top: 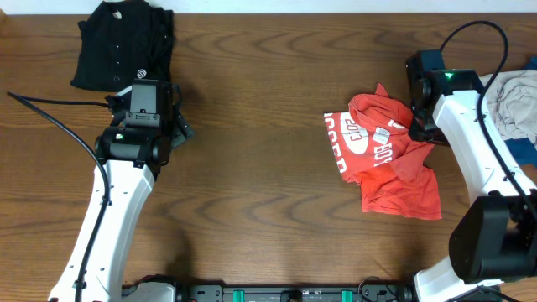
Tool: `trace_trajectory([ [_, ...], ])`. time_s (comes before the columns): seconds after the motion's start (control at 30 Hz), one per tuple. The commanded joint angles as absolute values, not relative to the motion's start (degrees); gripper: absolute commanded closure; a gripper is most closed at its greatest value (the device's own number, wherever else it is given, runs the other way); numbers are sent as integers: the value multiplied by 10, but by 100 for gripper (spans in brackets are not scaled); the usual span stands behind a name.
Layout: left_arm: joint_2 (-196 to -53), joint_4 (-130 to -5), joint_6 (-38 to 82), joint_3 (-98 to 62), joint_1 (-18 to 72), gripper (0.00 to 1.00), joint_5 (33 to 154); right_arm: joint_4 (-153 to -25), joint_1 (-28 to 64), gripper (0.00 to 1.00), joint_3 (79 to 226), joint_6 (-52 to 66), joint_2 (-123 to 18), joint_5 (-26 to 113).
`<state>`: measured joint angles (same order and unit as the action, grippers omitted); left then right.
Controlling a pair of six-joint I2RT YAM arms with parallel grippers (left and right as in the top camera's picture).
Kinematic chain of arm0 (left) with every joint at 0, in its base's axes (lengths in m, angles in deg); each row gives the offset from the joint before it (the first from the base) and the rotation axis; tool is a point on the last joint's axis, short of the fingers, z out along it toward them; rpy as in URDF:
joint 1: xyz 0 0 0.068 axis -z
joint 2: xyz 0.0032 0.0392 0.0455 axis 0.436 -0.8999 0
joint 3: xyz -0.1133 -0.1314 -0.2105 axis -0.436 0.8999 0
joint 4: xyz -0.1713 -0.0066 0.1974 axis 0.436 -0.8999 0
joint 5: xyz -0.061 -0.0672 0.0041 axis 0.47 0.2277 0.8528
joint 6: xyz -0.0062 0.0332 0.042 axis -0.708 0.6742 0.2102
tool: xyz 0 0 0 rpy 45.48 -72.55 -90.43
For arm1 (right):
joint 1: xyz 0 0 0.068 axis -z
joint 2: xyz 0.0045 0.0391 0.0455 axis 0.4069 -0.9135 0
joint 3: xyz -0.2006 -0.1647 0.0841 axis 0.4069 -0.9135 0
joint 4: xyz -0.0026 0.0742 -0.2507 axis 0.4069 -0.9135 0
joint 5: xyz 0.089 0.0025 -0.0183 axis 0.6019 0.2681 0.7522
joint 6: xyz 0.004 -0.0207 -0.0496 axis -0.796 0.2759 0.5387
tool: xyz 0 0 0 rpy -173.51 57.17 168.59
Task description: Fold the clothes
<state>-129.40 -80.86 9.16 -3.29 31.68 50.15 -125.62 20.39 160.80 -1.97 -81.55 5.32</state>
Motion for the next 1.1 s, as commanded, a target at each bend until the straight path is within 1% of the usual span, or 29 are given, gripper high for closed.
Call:
trace_trajectory([
  [0.0, -1296, -806, 101, -23, 315, 2, 513, -1249, 177, 43, 1641, 66, -801, 130],
  [0.07, -1296, -804, 101, -23, 315, 2, 513, -1239, 150, 43, 1656, 114, -793, 165],
  [0.17, -1296, -798, 101, -23, 315, 2, 513, -1207, 99, 40, 1665, 231, -789, 241],
  [0.23, -1296, -794, 101, -23, 315, 2, 513, -1191, 69, 39, 1663, 261, -793, 245],
  [0.37, -1296, -794, 101, -23, 315, 2, 513, -1180, 28, 39, 1657, 265, -827, 183],
  [0.53, -1296, -797, 101, -23, 315, 2, 513, -1177, 24, 39, 1657, 243, -894, 101],
  [0.77, -1296, -798, 101, -23, 315, 2, 513, -1173, 28, 39, 1657, 244, -941, 96],
  [1.07, -1296, -798, 101, -23, 315, 2, 513, -1166, 39, 39, 1657, 244, -950, 70],
])
